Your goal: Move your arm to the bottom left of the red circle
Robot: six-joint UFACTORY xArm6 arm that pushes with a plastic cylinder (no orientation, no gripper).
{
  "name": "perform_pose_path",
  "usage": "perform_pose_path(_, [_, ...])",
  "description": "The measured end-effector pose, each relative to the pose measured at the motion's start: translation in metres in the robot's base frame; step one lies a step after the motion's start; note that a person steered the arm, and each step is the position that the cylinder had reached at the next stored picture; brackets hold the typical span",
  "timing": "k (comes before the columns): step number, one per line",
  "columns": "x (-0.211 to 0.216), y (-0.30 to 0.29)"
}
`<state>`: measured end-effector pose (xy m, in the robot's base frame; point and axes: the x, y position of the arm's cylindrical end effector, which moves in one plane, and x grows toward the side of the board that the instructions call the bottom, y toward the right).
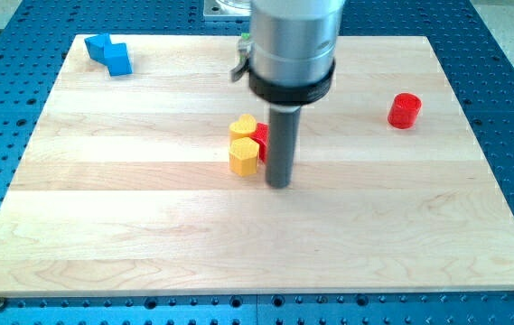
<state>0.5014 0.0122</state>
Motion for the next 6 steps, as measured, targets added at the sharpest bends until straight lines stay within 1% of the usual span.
perform_pose_path(1, [0.002,-0.034])
perform_pose_path(2, [-0.019,-0.034])
perform_pose_path(3, [-0.014,-0.033])
perform_pose_path(4, [0.005,0.035])
perform_pose_path(5, [-0.032,0.149])
perform_pose_path(6, [-0.074,0.201])
